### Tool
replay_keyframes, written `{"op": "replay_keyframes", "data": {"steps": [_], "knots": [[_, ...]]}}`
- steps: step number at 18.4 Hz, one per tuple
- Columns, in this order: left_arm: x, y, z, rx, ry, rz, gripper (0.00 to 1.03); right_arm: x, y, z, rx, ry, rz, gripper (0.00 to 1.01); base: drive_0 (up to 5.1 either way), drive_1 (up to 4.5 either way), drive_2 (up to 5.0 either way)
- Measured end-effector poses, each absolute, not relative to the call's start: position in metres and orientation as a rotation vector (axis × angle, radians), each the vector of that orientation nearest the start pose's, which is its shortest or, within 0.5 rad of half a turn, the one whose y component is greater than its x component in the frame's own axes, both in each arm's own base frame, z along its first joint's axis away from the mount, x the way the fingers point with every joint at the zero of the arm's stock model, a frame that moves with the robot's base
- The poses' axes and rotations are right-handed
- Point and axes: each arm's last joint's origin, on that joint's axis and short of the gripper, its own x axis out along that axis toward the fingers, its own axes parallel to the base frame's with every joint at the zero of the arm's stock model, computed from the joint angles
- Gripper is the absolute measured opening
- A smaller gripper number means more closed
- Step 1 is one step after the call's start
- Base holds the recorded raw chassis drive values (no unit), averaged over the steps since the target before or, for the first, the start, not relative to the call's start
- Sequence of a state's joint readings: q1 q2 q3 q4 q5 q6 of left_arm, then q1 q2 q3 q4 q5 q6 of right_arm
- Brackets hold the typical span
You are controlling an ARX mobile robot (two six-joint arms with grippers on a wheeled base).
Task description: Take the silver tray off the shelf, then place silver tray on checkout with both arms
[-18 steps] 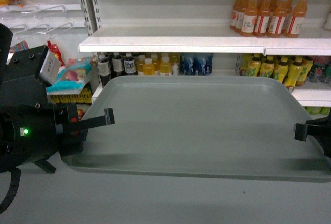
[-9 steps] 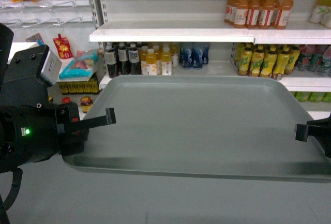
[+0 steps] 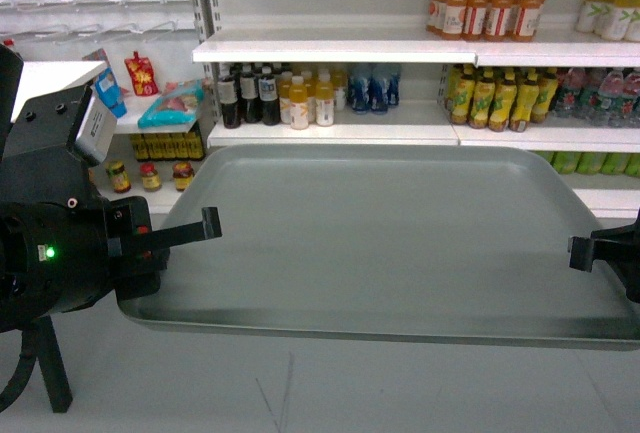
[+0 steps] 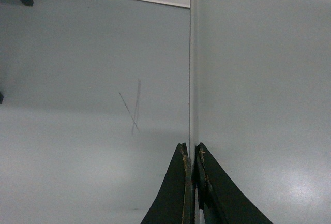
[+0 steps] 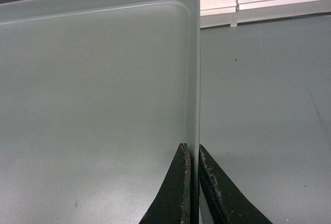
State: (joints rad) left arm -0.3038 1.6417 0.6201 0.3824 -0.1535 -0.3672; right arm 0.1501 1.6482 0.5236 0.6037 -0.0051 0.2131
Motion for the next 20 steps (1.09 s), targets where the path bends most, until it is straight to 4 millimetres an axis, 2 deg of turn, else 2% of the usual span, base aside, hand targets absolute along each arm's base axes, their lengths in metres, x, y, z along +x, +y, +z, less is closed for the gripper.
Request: {"op": "replay_keyframes", "data": {"steps": [12,20], "knots": [[0.2819,-0.0848,0.1311,-0.208,0.643,-0.029,0.03,0.2798,0.0425,0.1225,0.169,0.54,0.094,0.02,0.1,-4.23,4.3],[0.2819,-0.0848,0.1311,-0.207,0.644,-0.029,0.03,0.2798,0.0424,0.1223,0.169,0.541,0.094,0.02,-4.9,2.42,2.4]]}}
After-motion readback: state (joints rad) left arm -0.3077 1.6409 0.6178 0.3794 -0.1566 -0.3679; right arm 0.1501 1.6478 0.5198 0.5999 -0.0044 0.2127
